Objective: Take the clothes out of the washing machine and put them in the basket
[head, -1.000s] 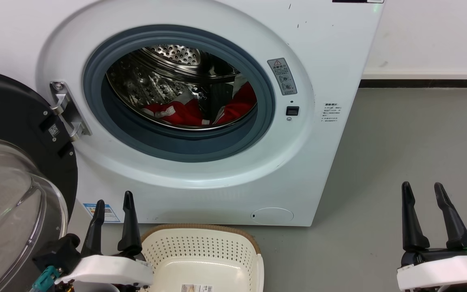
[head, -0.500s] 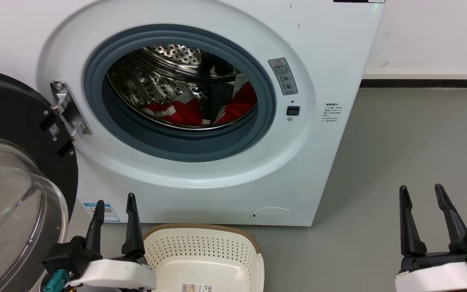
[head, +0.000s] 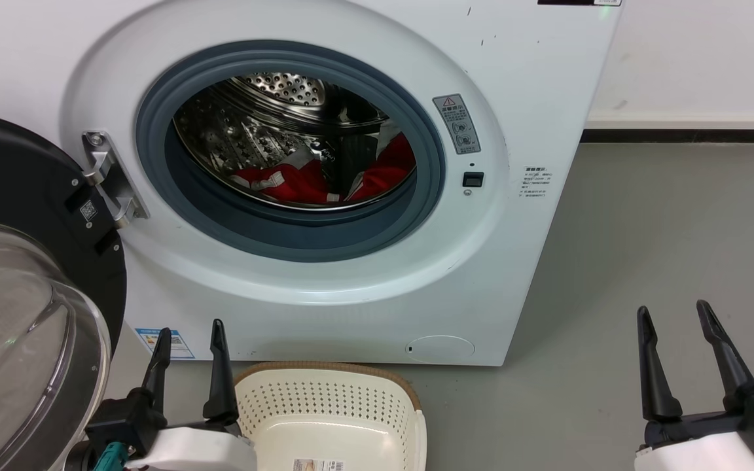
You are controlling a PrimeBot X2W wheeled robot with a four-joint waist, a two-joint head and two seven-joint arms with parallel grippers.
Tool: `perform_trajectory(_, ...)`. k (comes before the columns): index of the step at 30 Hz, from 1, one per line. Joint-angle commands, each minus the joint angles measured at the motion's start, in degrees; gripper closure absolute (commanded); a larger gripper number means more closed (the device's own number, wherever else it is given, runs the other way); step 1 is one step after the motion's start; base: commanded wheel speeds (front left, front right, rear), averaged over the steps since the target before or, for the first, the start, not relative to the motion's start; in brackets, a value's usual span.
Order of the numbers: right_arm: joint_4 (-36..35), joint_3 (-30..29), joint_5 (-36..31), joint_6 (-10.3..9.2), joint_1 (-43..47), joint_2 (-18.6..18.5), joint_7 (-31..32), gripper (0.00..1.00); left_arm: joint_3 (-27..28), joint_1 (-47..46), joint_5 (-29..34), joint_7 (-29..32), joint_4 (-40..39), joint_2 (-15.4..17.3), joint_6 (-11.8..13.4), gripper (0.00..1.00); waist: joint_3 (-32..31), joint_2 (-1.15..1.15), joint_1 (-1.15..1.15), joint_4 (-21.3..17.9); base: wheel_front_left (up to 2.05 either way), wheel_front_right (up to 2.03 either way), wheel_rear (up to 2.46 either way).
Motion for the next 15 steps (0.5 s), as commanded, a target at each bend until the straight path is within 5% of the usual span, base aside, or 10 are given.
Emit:
perform_trajectory(1,-0.45,0.05,-1.03,-0.02,0.95,-0.02,-0.51,0.0,-0.14,0.17,0.95,-0.41,-0.06,0.06,0.23,0.0,-0.03,0.0,0.0,0.01,0.0,0.0,0.0)
perform_trajectory(15,-0.07,-0.14,-3.71,-0.02,1.67,0.0,-1.52,0.0,-0.47,0.85,4.53,-1.43,0.92,0.06,0.66,0.0,-0.08,0.0,0.0,-0.08,0.0,0.0,0.0)
